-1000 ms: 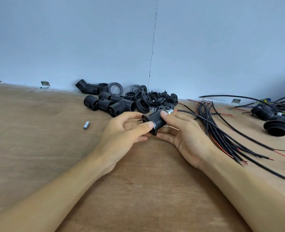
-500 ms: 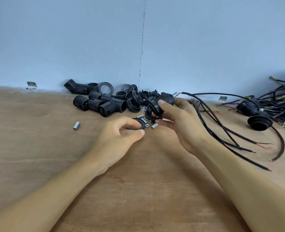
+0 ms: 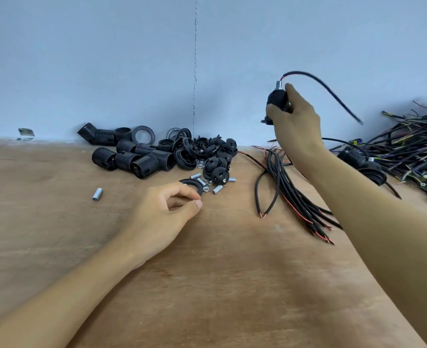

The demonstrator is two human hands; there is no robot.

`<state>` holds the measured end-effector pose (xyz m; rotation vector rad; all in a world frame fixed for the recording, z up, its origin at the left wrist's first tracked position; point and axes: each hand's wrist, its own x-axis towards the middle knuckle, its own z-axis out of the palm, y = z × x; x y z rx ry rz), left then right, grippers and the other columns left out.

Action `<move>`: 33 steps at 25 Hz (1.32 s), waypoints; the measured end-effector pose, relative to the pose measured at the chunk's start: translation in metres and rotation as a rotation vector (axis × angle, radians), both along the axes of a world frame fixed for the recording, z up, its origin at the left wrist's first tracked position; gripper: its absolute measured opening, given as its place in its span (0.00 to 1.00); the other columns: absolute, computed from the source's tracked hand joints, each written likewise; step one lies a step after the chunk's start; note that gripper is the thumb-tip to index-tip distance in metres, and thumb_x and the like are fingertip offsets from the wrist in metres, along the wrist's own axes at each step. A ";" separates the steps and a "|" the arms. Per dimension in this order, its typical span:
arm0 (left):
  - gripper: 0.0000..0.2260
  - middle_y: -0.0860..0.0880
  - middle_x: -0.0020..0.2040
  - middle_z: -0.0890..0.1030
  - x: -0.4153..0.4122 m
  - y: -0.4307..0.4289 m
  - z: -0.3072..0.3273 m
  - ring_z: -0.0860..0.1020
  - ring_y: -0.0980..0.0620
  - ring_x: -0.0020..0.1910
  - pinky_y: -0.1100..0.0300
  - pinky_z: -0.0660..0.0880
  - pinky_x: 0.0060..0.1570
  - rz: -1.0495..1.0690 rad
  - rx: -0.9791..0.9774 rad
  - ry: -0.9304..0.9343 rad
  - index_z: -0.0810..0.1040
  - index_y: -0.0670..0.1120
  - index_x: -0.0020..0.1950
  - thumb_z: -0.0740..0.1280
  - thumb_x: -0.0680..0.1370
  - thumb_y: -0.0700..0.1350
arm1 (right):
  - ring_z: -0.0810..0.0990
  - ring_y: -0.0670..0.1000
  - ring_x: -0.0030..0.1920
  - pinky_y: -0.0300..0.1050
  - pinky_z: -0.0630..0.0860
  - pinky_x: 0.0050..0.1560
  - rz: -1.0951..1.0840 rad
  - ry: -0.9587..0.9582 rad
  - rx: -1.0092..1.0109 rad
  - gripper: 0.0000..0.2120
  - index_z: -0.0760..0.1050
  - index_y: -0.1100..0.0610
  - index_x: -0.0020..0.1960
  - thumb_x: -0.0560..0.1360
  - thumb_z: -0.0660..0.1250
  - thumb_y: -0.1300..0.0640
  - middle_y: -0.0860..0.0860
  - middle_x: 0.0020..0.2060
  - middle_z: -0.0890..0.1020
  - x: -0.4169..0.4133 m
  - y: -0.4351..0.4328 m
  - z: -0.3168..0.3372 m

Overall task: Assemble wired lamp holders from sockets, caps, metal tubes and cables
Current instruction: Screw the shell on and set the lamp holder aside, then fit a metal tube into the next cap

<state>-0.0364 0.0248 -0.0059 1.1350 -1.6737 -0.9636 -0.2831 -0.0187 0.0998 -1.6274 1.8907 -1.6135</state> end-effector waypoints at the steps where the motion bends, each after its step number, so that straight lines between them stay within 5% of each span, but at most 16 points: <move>1: 0.05 0.60 0.43 0.86 0.000 0.000 0.000 0.82 0.66 0.42 0.79 0.70 0.38 -0.001 -0.005 -0.004 0.86 0.54 0.45 0.75 0.77 0.43 | 0.82 0.48 0.52 0.47 0.75 0.48 -0.049 0.057 0.058 0.10 0.72 0.53 0.56 0.76 0.60 0.55 0.51 0.47 0.80 -0.006 -0.003 -0.003; 4: 0.06 0.60 0.44 0.86 0.000 -0.001 0.001 0.82 0.66 0.42 0.77 0.71 0.38 -0.007 -0.013 -0.001 0.86 0.55 0.44 0.75 0.77 0.43 | 0.68 0.61 0.67 0.55 0.72 0.60 -0.266 0.201 0.263 0.25 0.66 0.52 0.73 0.77 0.60 0.53 0.57 0.61 0.78 -0.023 -0.004 -0.021; 13: 0.08 0.61 0.47 0.86 -0.001 -0.002 0.001 0.83 0.65 0.49 0.68 0.72 0.48 -0.014 -0.029 -0.052 0.85 0.58 0.46 0.74 0.77 0.44 | 0.60 0.63 0.72 0.58 0.58 0.69 -0.701 0.387 0.453 0.22 0.68 0.60 0.68 0.76 0.63 0.55 0.62 0.70 0.68 -0.061 0.015 -0.063; 18: 0.10 0.64 0.50 0.85 -0.002 -0.007 0.002 0.82 0.67 0.52 0.68 0.73 0.52 -0.001 -0.042 -0.084 0.82 0.60 0.52 0.74 0.77 0.44 | 0.63 0.59 0.71 0.56 0.57 0.69 -0.396 0.604 0.236 0.21 0.75 0.55 0.67 0.75 0.63 0.56 0.56 0.68 0.72 -0.006 0.005 -0.066; 24: 0.12 0.64 0.56 0.82 0.003 -0.016 -0.001 0.78 0.70 0.59 0.77 0.72 0.50 0.040 -0.082 -0.115 0.82 0.61 0.51 0.75 0.77 0.42 | 0.71 0.58 0.64 0.55 0.65 0.62 -0.087 0.481 0.214 0.14 0.80 0.52 0.59 0.80 0.60 0.49 0.53 0.57 0.79 0.063 -0.008 -0.086; 29: 0.10 0.61 0.50 0.85 0.002 -0.021 0.001 0.82 0.66 0.53 0.66 0.75 0.56 0.108 -0.016 -0.013 0.84 0.56 0.49 0.74 0.77 0.40 | 0.71 0.57 0.62 0.52 0.64 0.61 -0.076 0.540 0.017 0.15 0.77 0.53 0.63 0.80 0.62 0.50 0.53 0.60 0.77 0.089 -0.016 -0.078; 33: 0.13 0.57 0.41 0.86 0.005 -0.019 0.006 0.83 0.61 0.44 0.68 0.75 0.44 0.216 0.099 0.080 0.84 0.53 0.48 0.68 0.76 0.35 | 0.68 0.57 0.66 0.53 0.64 0.64 0.182 0.691 0.114 0.19 0.74 0.52 0.69 0.78 0.64 0.52 0.52 0.64 0.75 0.134 -0.033 -0.073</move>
